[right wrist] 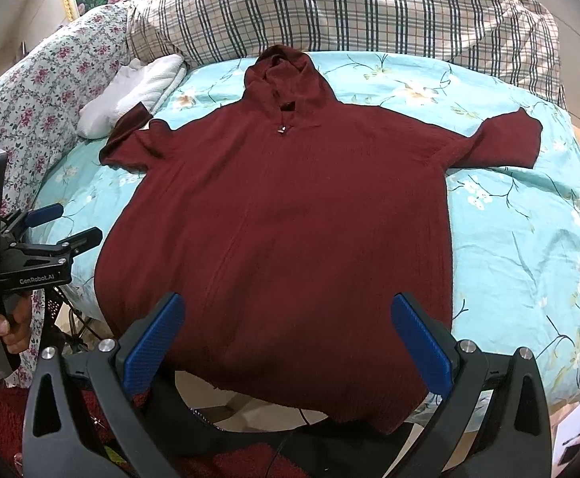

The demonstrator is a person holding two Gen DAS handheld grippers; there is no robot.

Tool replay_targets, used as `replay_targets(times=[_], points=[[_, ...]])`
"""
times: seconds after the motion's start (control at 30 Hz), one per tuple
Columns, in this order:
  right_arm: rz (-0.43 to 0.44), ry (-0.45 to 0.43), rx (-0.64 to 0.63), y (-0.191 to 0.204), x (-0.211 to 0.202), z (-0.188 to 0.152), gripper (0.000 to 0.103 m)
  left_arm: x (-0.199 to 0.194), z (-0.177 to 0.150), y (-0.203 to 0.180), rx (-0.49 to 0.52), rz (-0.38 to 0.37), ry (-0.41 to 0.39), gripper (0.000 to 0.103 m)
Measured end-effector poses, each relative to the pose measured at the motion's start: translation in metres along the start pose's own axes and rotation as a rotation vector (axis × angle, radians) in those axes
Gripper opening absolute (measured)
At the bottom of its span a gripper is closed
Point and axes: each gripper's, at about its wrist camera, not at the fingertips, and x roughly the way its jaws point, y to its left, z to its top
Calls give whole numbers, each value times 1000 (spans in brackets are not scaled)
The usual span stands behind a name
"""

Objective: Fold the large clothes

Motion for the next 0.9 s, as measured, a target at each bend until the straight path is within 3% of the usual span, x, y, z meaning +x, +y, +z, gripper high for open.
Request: replay_targets(times=[0.67,0.9], points=[[20,4,5,-3,6,6,103,9,0,1,6,-20,8,99],[86,-43,30,-13,10,6,103,15,2,5,-8,-114,14,99]])
